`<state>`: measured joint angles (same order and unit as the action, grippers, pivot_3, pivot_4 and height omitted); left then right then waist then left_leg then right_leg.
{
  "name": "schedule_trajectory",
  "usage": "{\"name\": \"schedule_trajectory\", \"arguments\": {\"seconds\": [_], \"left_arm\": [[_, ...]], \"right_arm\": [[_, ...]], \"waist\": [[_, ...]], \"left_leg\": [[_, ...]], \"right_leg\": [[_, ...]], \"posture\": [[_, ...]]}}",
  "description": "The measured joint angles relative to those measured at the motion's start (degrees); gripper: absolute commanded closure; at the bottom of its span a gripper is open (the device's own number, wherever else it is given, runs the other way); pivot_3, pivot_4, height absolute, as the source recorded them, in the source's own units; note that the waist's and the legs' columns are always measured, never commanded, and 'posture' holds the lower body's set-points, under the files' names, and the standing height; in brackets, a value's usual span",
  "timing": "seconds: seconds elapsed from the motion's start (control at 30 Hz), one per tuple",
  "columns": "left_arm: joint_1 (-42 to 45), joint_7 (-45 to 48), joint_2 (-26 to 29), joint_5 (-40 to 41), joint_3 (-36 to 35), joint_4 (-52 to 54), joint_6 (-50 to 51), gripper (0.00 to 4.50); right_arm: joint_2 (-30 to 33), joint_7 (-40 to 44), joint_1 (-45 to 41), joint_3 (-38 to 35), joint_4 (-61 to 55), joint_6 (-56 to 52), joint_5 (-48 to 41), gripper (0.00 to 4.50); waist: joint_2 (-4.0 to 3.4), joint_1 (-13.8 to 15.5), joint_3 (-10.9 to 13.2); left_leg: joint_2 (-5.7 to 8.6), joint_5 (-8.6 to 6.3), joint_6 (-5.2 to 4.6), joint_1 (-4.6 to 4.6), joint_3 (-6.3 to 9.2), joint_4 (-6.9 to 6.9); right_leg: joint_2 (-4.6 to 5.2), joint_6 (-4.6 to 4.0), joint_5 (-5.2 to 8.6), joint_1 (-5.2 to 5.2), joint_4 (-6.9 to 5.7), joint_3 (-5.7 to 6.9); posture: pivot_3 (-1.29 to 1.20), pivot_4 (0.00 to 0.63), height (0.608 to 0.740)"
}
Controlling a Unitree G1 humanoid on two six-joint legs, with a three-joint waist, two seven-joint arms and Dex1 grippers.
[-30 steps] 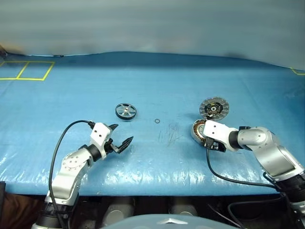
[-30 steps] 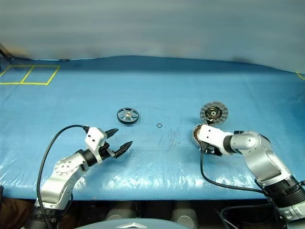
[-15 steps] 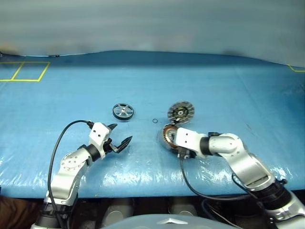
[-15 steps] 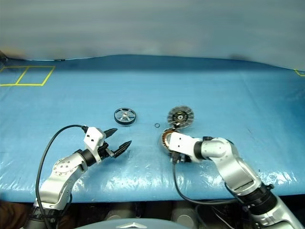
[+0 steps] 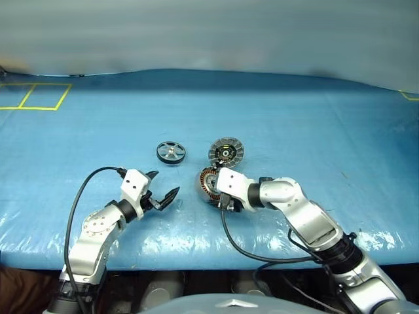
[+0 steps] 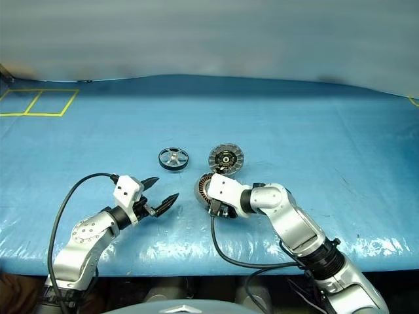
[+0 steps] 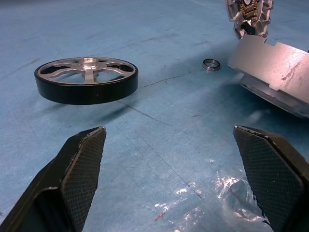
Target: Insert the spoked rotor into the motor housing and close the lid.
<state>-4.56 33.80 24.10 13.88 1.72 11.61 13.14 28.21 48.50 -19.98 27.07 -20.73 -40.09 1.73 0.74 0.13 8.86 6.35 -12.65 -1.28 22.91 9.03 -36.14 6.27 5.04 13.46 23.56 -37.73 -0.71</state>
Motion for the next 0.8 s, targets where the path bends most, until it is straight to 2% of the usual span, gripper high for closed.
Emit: {"name": "schedule_trajectory", "arguments": {"seconds": [0.07, 0.23, 0.37, 0.5, 0.57, 0.7, 0.8], "left_arm": [[-0.03, -0.02, 0.00, 0.00, -0.01, 0.00, 0.00, 0.00], [-0.07, -0.06, 0.01, 0.00, -0.01, 0.02, 0.00, 0.00], [-0.15, -0.08, -0.05, -0.25, 0.13, 0.03, 0.05, 0.00], [-0.14, -0.07, -0.33, -0.29, 0.53, 0.03, 0.15, 0.00], [-0.06, -0.05, -0.33, -0.28, 0.64, 0.04, 0.22, 0.00], [-0.21, 0.02, 0.00, -0.25, 0.49, 0.09, 0.34, 0.00], [-0.23, 0.12, 0.30, -0.22, 0.39, 0.10, 0.38, 0.00]], "right_arm": [[-0.42, -0.13, -0.25, 0.19, 0.07, -0.58, -0.12, 2.27], [-2.14, -0.24, -0.69, 0.18, 0.16, -2.40, -1.90, 0.76], [-8.59, -1.87, -0.14, -5.36, -1.54, -7.12, -8.81, 0.76], [-10.79, -3.82, -0.11, -11.31, -4.28, -10.47, -14.67, 0.76], [-9.76, -4.26, 0.39, -13.78, -4.78, -10.44, -16.29, 0.76], [-2.89, -4.32, 4.69, -18.63, -4.54, -8.68, -16.82, 0.76], [0.36, -4.74, 7.56, -21.43, -2.01, -3.87, -16.45, 0.76]], "waist": [[0.00, -0.01, 0.00], [0.00, -0.21, 0.00], [-0.01, -0.44, 0.00], [-0.02, -0.34, 0.00], [-0.02, -0.25, 0.00], [-0.02, 0.06, 0.00], [-0.03, -0.31, 0.00]], "left_leg": [[0.00, 0.00, 0.00, 0.00, 0.01, 0.00], [-0.01, 0.00, 0.00, -0.02, 0.01, 0.00], [-0.02, 0.01, 0.01, -0.01, 0.03, 0.00], [0.02, 0.00, 0.00, -0.05, 0.06, -0.01], [0.01, 0.00, 0.01, -0.06, 0.06, -0.01], [0.02, -0.01, -0.01, -0.04, 0.04, 0.00], [-0.04, 0.00, 0.00, -0.04, -0.03, 0.04]], "right_leg": [[-0.01, 0.00, 0.00, 0.02, 0.00, 0.01], [-0.02, -0.01, 0.00, 0.01, -0.01, 0.01], [-0.04, -0.04, -0.02, 0.01, -0.02, -0.01], [-0.03, -0.02, -0.03, 0.05, 0.01, 0.00], [-0.04, -0.02, -0.03, 0.05, 0.01, 0.00], [-0.03, -0.02, -0.03, 0.03, 0.02, 0.00], [-0.04, -0.03, -0.02, -0.12, -0.03, -0.02]], "posture": [[0.00, 0.150, 0.740], [0.00, 0.150, 0.740], [0.00, 0.150, 0.740], [0.00, 0.150, 0.740], [0.00, 0.150, 0.740], [0.00, 0.150, 0.740], [0.00, 0.150, 0.740]]}}
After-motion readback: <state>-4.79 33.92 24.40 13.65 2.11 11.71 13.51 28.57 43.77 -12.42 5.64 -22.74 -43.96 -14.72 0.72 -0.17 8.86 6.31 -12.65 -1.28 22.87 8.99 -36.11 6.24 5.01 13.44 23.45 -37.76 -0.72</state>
